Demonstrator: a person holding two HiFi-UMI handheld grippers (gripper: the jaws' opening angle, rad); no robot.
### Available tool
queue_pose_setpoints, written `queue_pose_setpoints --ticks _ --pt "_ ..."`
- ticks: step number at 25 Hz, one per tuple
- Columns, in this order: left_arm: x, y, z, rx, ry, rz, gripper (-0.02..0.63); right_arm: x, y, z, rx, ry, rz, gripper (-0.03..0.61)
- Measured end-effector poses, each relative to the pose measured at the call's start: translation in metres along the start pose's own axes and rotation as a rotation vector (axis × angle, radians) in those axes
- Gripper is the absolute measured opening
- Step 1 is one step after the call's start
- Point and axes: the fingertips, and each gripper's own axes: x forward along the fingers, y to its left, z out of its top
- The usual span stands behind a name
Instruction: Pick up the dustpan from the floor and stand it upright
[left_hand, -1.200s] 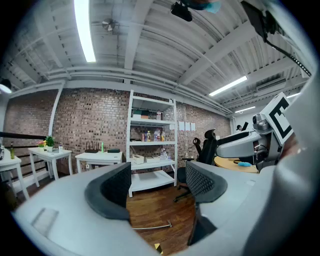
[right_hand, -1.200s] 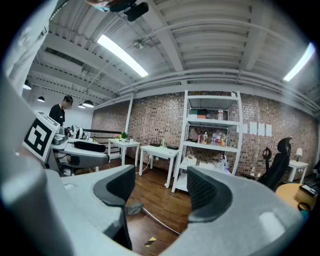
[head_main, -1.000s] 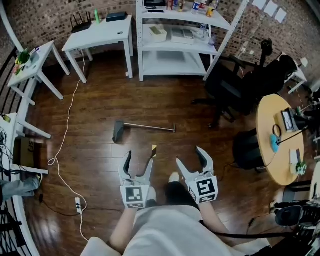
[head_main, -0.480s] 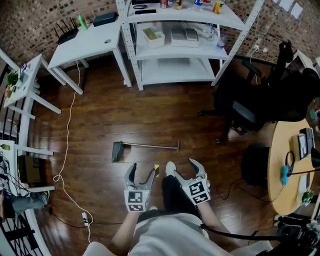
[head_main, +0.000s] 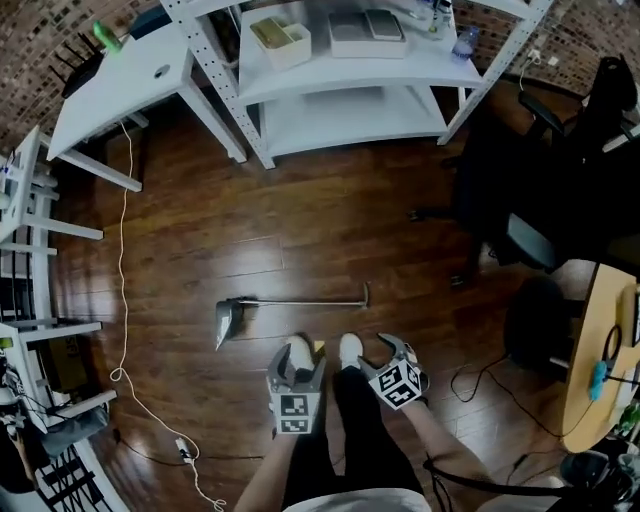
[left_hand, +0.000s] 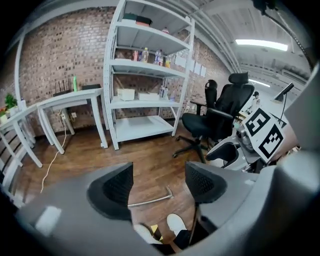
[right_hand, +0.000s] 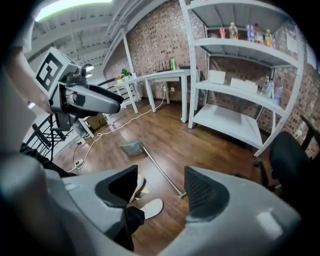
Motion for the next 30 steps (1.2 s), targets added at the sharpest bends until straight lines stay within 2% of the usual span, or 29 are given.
queue_pose_setpoints --ticks 5,10,15,18,22,25,26,27,30 --pt "0.081 0.014 -0.089 -0.008 0.113 -0.041 0.347 0.124 -0.020 -0.085 -0.005 0.155 0.044 0.273" --pt "0.175 0.043 -0.172 0.007 0.163 -0.105 0.344 0.257 -0.050 -0.151 -0.018 0.243 0.048 0.273" --pt "0.257 0.069 -0.245 0.079 0.225 -0.167 0.341 0.376 -0.066 -0.212 -0.108 0.359 0.100 0.243" --pt "0.291 0.092 -0.268 0.068 0.211 -0.151 0.336 0.432 -0.077 -0.240 -0.162 0.407 0.116 0.233" --pt "0.315 0.118 -0.295 -0.014 0.191 -0.107 0.336 0.482 -0.095 -0.268 -0.282 0.467 0.077 0.225" --pt "0.318 0.125 -0.313 -0.046 0.213 -0.095 0.336 0.495 -0.101 -0.276 -0.268 0.506 0.070 0.177" --pt "0.314 0.125 -0.318 -0.053 0.226 -0.093 0.336 0.494 -0.100 -0.278 -0.258 0.524 0.078 0.137" --pt "0.310 0.126 -0.320 -0.058 0.234 -0.092 0.336 0.493 -0.097 -0.281 -0.254 0.544 0.095 0.132" --pt "0.303 0.130 -0.302 -0.069 0.205 -0.092 0.333 0.483 -0.090 -0.283 -0.297 0.618 0.173 0.107"
